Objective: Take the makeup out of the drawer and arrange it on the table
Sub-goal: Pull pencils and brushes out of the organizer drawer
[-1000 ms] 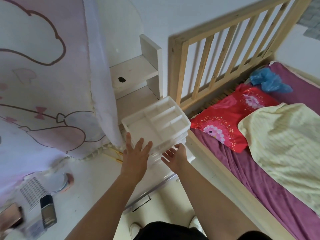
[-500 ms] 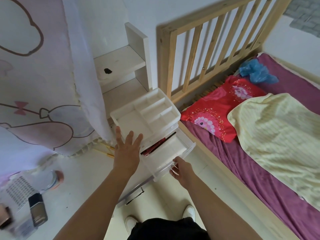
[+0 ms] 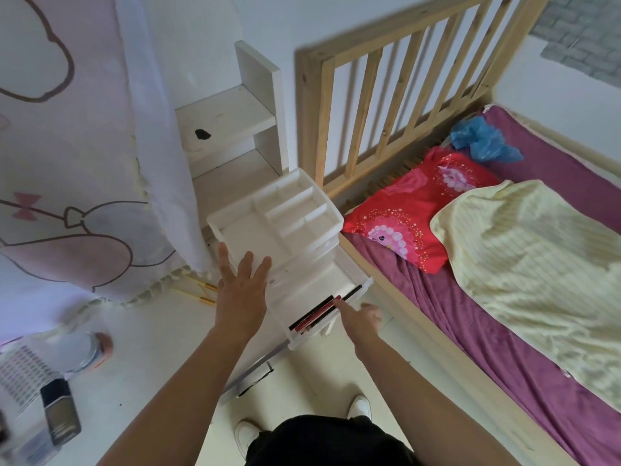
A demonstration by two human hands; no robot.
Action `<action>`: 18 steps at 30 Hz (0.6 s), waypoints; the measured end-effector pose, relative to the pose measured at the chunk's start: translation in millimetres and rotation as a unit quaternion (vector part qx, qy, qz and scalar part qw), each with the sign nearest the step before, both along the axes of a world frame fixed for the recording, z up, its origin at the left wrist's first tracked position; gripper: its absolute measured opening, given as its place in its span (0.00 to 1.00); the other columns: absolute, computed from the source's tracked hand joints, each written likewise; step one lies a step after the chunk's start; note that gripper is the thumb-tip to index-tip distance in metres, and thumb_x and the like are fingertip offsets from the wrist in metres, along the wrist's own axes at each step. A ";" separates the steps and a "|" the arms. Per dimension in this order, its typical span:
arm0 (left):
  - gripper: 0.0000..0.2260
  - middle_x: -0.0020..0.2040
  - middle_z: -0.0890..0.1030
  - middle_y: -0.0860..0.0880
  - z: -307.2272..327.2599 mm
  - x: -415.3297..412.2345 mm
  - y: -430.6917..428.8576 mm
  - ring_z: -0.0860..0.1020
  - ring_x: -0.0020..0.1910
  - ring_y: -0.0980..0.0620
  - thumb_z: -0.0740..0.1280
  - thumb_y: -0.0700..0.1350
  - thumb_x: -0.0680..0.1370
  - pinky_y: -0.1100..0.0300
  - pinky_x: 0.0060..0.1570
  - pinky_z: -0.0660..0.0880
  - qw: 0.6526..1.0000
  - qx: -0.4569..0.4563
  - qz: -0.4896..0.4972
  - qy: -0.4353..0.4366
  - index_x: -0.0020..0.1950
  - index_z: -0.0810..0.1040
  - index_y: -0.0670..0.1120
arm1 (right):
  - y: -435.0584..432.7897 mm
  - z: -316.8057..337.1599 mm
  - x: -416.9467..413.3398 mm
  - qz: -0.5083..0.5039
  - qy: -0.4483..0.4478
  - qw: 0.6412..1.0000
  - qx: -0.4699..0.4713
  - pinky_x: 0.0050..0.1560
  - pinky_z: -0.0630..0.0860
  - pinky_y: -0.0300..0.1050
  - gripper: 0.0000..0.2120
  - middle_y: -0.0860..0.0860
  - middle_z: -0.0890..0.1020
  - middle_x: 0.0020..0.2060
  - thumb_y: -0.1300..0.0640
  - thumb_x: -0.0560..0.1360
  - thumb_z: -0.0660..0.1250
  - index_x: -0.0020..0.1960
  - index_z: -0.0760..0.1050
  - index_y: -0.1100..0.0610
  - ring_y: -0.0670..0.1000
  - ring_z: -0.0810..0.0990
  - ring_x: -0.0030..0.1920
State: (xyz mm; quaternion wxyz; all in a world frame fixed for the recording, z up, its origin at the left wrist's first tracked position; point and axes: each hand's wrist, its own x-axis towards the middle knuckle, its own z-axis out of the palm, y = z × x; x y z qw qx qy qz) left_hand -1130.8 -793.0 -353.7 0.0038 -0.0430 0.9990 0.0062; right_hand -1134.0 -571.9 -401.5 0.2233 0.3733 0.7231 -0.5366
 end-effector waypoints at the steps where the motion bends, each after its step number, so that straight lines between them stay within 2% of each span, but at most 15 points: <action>1: 0.23 0.74 0.67 0.43 -1.5 -0.5 -0.2 0.41 0.76 0.27 0.64 0.45 0.81 0.38 0.59 0.74 1.000 -0.003 0.000 0.007 0.76 0.66 0.52 | 1.7 1.6 -0.6 0.034 0.049 0.992 0.112 0.60 0.71 0.52 0.28 0.55 0.66 0.60 0.45 0.74 0.72 0.64 0.63 0.56 0.56 0.72 0.58; 3: 0.25 0.74 0.68 0.42 -7.4 -0.6 -1.9 0.42 0.75 0.26 0.66 0.44 0.79 0.38 0.63 0.72 1.000 -0.022 -0.006 0.015 0.76 0.66 0.51 | 6.1 8.4 -4.0 0.140 0.201 0.925 0.291 0.64 0.66 0.51 0.25 0.53 0.68 0.62 0.46 0.74 0.70 0.65 0.67 0.55 0.57 0.71 0.61; 5: 0.28 0.74 0.67 0.41 -11.6 -0.5 -2.6 0.40 0.75 0.25 0.68 0.43 0.78 0.39 0.64 0.72 0.999 -0.030 -0.011 0.025 0.77 0.65 0.51 | 11.5 15.2 -14.2 0.323 0.291 0.841 0.323 0.67 0.62 0.49 0.21 0.51 0.71 0.62 0.47 0.76 0.67 0.66 0.71 0.53 0.54 0.69 0.64; 8: 0.32 0.79 0.56 0.38 -10.6 2.0 -0.1 0.37 0.76 0.28 0.67 0.46 0.78 0.40 0.62 0.73 0.999 -0.022 -0.006 0.039 0.80 0.58 0.52 | 11.9 23.3 -29.6 0.591 0.245 0.723 0.261 0.73 0.58 0.49 0.29 0.51 0.69 0.70 0.44 0.76 0.64 0.75 0.65 0.50 0.54 0.64 0.73; 9: 0.34 0.79 0.51 0.35 -9.8 4.1 1.4 0.39 0.77 0.30 0.67 0.47 0.78 0.40 0.64 0.71 0.998 -0.009 0.002 0.060 0.81 0.55 0.51 | 9.1 25.0 -33.3 0.642 0.222 0.687 0.259 0.74 0.58 0.50 0.33 0.51 0.67 0.72 0.43 0.75 0.65 0.77 0.62 0.50 0.54 0.62 0.74; 11: 0.37 0.78 0.49 0.31 -15.2 14.0 4.3 0.47 0.78 0.30 0.70 0.47 0.76 0.38 0.67 0.66 0.987 0.071 0.027 0.144 0.80 0.55 0.44 | 2.7 24.6 -38.6 0.701 0.190 0.632 0.269 0.75 0.59 0.52 0.38 0.52 0.65 0.74 0.43 0.71 0.68 0.78 0.59 0.50 0.55 0.61 0.75; 13: 0.37 0.78 0.48 0.32 -28.4 32.6 12.4 0.54 0.76 0.31 0.70 0.46 0.75 0.38 0.69 0.64 0.959 0.175 0.065 0.211 0.78 0.55 0.41 | 0.0 20.3 -41.6 0.728 0.185 0.594 0.287 0.73 0.61 0.52 0.40 0.53 0.64 0.73 0.44 0.69 0.70 0.78 0.59 0.50 0.55 0.63 0.73; 14: 0.36 0.78 0.47 0.34 -32.1 42.6 19.4 0.56 0.75 0.33 0.69 0.48 0.76 0.40 0.70 0.65 0.943 0.236 0.095 0.212 0.78 0.54 0.41 | -0.3 18.6 -42.8 0.735 0.189 0.581 0.295 0.72 0.63 0.52 0.41 0.53 0.65 0.72 0.45 0.69 0.70 0.78 0.59 0.50 0.55 0.64 0.72; 16: 0.38 0.79 0.47 0.39 -46.8 55.4 34.7 0.57 0.76 0.38 0.68 0.52 0.78 0.47 0.70 0.64 0.888 0.393 0.202 0.123 0.79 0.50 0.42 | -0.3 13.2 -45.9 0.743 0.199 0.562 0.305 0.70 0.65 0.51 0.40 0.52 0.67 0.70 0.46 0.68 0.70 0.77 0.61 0.50 0.55 0.67 0.69; 18: 0.41 0.77 0.58 0.41 -59.5 55.1 45.0 0.66 0.72 0.41 0.67 0.62 0.75 0.49 0.70 0.66 0.794 0.520 0.313 -0.045 0.80 0.51 0.45 | -2.2 8.1 -48.1 0.747 0.211 0.547 0.312 0.66 0.68 0.50 0.37 0.52 0.69 0.67 0.48 0.69 0.70 0.76 0.63 0.51 0.54 0.69 0.66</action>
